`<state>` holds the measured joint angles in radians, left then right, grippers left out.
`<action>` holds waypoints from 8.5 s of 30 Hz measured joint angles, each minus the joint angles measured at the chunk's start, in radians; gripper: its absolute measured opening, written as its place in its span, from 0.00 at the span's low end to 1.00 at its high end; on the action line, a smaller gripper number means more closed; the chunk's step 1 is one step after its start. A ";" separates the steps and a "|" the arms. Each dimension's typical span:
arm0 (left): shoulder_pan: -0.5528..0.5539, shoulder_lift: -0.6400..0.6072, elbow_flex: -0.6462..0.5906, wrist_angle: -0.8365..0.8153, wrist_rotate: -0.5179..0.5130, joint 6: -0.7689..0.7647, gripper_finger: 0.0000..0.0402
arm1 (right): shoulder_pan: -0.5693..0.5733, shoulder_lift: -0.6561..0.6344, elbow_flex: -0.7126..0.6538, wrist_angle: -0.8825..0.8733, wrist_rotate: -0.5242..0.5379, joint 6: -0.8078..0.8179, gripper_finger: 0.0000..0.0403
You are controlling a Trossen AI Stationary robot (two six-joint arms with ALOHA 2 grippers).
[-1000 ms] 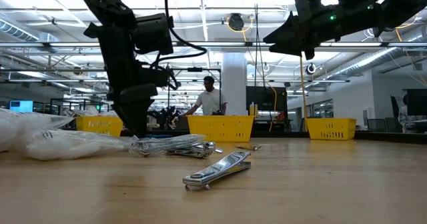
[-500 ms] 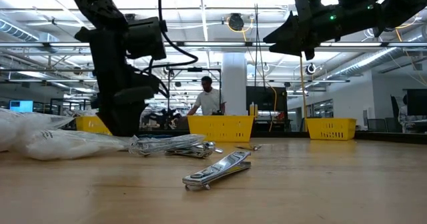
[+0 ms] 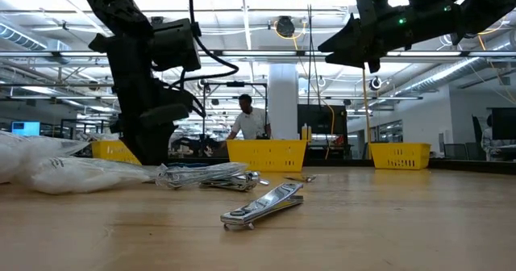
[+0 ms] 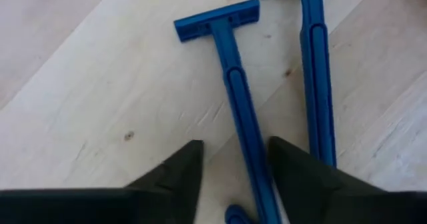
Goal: Pick & Place Travel size toiletries
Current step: Put the blue razor into the right yellow bin
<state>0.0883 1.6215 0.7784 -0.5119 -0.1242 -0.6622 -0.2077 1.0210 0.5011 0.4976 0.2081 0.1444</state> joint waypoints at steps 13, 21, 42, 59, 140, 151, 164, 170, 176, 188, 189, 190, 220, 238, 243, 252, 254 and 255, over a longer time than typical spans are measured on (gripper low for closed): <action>0.001 -0.019 -0.004 0.058 0.005 0.107 0.05 | 0.000 0.000 0.000 0.000 0.000 0.000 0.53; -0.020 -0.238 0.007 -0.001 -0.038 0.095 0.03 | 0.000 0.000 0.000 0.000 0.000 0.000 0.53; -0.089 -0.277 0.020 0.957 0.015 0.783 0.02 | 0.079 0.155 -0.001 0.363 -0.059 -0.095 0.53; -0.053 -0.155 0.025 1.107 0.120 0.706 0.02 | 0.140 0.427 0.074 0.725 -0.254 -0.119 0.57; -0.006 -0.285 0.084 0.513 -0.375 0.649 0.69 | -0.349 -0.068 -0.323 -0.031 0.652 0.121 0.18; 0.003 -0.243 0.083 0.508 -0.371 0.630 0.69 | -0.349 -0.068 -0.324 -0.030 0.650 0.128 0.51; 0.002 -0.233 0.083 0.501 -0.371 0.614 0.69 | -0.348 -0.100 -0.324 -0.068 0.735 0.014 0.56; 0.002 -0.233 0.083 0.501 -0.371 0.605 0.69 | -0.353 -0.109 -0.324 -0.053 0.649 0.133 0.52; 0.002 -0.233 0.083 0.497 -0.371 0.604 0.69 | -0.356 -0.116 -0.324 -0.073 0.580 0.165 0.52; 0.002 -0.233 0.083 0.483 -0.371 0.596 0.69 | -0.356 -0.116 -0.324 -0.046 0.467 0.237 0.52; 0.002 -0.233 0.083 0.479 -0.371 0.596 0.69 | -0.354 -0.116 -0.324 -0.032 0.467 0.237 0.52; 0.002 -0.233 0.083 0.475 -0.371 0.596 0.69 | -0.352 -0.116 -0.324 -0.014 0.463 0.237 0.52; -0.104 0.022 0.082 0.074 -0.041 0.248 0.69 | -0.346 -0.117 -0.323 0.281 -0.030 0.215 0.52; -0.102 0.125 0.087 0.039 0.046 0.116 0.42 | -0.333 -0.117 -0.323 0.296 -0.030 0.213 0.52; -0.099 0.125 0.087 0.021 0.065 0.107 0.15 | -0.333 -0.117 -0.323 0.295 -0.030 0.211 0.52; -0.083 0.043 0.078 0.000 0.050 0.173 0.02 | -0.333 -0.117 -0.323 0.295 -0.030 0.211 0.52; -0.091 -0.020 0.069 -0.044 0.000 0.181 0.02 | -0.333 -0.117 -0.323 0.295 -0.030 0.211 0.52; -0.095 -0.061 0.072 -0.033 -0.030 0.186 0.02 | -0.333 -0.117 -0.323 0.295 -0.031 0.211 0.52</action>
<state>-0.0069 1.5609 0.8502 -0.5449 -0.1541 -0.4767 -0.5411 0.9035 0.1776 0.7925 0.1776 0.3553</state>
